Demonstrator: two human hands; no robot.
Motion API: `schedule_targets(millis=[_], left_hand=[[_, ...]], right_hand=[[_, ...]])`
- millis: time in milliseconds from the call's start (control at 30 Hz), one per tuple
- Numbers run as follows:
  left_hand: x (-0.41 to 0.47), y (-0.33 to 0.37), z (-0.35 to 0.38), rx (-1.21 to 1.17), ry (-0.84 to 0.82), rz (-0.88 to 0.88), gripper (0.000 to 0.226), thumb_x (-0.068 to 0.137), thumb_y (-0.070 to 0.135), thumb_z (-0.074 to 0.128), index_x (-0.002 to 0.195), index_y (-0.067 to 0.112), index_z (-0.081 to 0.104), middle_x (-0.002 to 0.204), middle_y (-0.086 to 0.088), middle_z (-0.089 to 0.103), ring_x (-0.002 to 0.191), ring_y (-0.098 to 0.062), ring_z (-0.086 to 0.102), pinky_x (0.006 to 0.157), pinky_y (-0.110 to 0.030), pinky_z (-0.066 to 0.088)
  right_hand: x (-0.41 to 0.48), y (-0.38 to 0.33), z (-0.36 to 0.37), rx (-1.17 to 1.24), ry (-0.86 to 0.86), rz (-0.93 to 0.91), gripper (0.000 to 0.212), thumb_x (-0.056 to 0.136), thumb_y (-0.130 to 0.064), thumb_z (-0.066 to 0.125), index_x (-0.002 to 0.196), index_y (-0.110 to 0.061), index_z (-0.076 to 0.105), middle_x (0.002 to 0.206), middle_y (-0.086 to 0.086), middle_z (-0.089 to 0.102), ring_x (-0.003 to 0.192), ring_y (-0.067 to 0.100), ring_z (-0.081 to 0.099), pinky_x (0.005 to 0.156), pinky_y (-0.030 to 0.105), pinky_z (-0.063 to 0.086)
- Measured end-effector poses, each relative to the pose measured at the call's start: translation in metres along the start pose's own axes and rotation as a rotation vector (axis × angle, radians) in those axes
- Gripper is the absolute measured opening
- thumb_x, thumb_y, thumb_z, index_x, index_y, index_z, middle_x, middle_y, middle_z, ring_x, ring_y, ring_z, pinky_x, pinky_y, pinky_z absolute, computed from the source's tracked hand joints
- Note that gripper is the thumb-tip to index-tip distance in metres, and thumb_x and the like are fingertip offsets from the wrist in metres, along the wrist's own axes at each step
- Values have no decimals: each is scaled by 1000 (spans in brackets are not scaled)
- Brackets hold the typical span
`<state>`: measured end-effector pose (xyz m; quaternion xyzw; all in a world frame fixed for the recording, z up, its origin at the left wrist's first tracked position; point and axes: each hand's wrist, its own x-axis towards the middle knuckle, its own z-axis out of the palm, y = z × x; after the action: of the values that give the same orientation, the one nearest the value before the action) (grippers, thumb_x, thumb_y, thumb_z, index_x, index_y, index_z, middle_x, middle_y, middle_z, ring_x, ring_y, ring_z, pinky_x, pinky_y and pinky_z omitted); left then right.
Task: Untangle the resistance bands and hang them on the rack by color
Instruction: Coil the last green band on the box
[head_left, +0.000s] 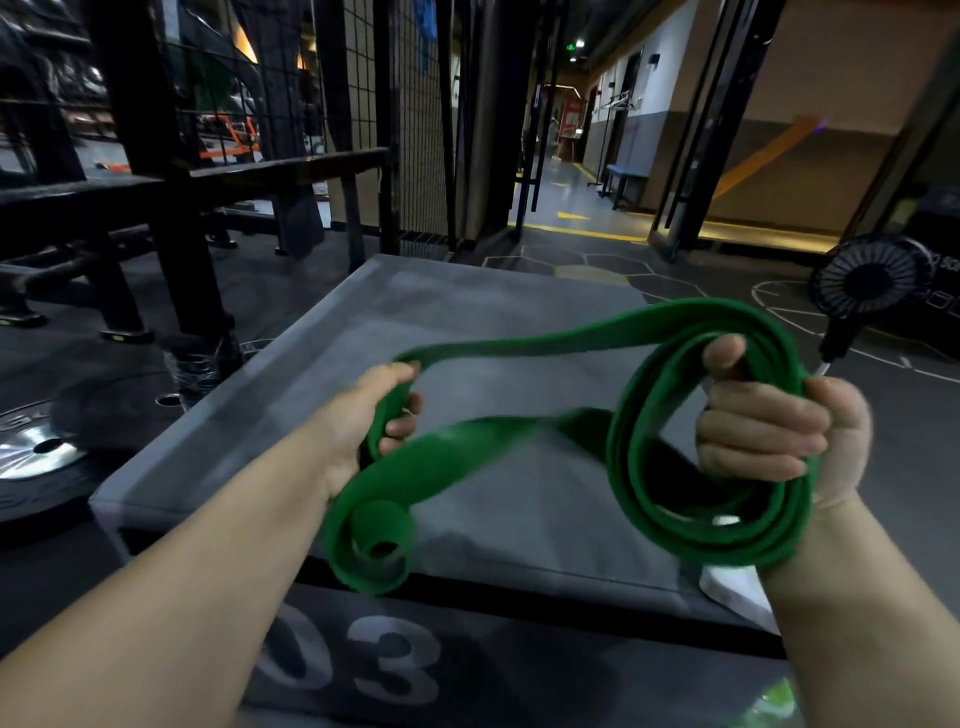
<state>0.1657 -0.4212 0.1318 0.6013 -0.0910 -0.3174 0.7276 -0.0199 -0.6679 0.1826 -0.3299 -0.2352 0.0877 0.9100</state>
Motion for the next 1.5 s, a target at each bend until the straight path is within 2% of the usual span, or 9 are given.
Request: schedule_targets(millis=[133, 367, 600, 733, 867, 1067, 1200, 1300, 1500], left_hand=[[-7, -16, 10, 353, -68, 25, 44, 55, 18, 70, 93, 13, 47, 71, -12, 51, 61, -21, 51, 57, -27, 40], [-15, -53, 51, 997, -112, 390, 24, 91, 13, 59, 85, 16, 35, 71, 4, 46, 65, -8, 46, 56, -20, 35], [-16, -52, 71, 464, 224, 262, 47, 86, 55, 60, 87, 9, 51, 73, -2, 52, 71, -20, 51, 68, -32, 39], [-19, -41, 71, 242, 94, 232, 68, 52, 81, 67, 80, 21, 54, 76, 4, 57, 72, -16, 56, 72, -32, 44], [-30, -55, 81, 247, -106, 195, 62, 52, 31, 90, 102, 23, 54, 103, 2, 62, 87, -7, 61, 72, -17, 48], [-36, -75, 82, 816, -86, 235, 53, 75, 9, 76, 113, 31, 46, 106, 12, 54, 97, -5, 53, 67, 5, 35], [-48, -71, 89, 600, -241, 191, 31, 79, 10, 76, 98, 25, 57, 93, 7, 66, 82, 0, 62, 76, -13, 50], [-54, -65, 89, 385, -344, 99, 35, 70, 24, 76, 100, 12, 63, 100, -13, 72, 89, -20, 65, 86, -41, 53], [-59, -58, 87, 282, -392, 95, 16, 71, 30, 71, 79, 17, 73, 82, -3, 72, 75, -17, 62, 71, -30, 50]], right_hand=[[-6, -9, 0, 83, 40, -94, 40, 84, -11, 51, 123, 0, 44, 72, 7, 59, 65, 10, 48, 68, 30, 51], [1, -7, 5, 201, 78, -189, 36, 86, -13, 52, 121, -9, 45, 84, 10, 66, 72, 21, 61, 77, 32, 49], [0, 0, -9, 247, 191, -198, 36, 91, -17, 49, 125, -14, 39, 90, 10, 64, 81, 23, 64, 93, 49, 48], [1, 4, -14, 267, 209, -185, 36, 91, -18, 48, 126, -15, 37, 92, 10, 64, 81, 25, 65, 94, 50, 46], [6, 10, -16, 296, 205, -191, 35, 92, -18, 48, 125, -16, 38, 91, 11, 64, 80, 25, 65, 93, 52, 47], [13, 14, -11, 270, 179, -268, 37, 86, -12, 54, 121, -15, 44, 85, 7, 61, 75, 21, 60, 82, 44, 50], [8, 7, -15, 44, 252, -379, 44, 74, -13, 60, 115, -19, 47, 75, -3, 49, 66, 13, 49, 73, 29, 45], [2, -1, -20, -35, 313, -463, 50, 66, -13, 64, 114, -20, 50, 72, -5, 43, 63, 11, 45, 68, 26, 43], [-2, -4, -21, -161, 434, -528, 59, 55, -15, 68, 113, -21, 55, 68, -5, 39, 58, 11, 39, 63, 26, 41]])
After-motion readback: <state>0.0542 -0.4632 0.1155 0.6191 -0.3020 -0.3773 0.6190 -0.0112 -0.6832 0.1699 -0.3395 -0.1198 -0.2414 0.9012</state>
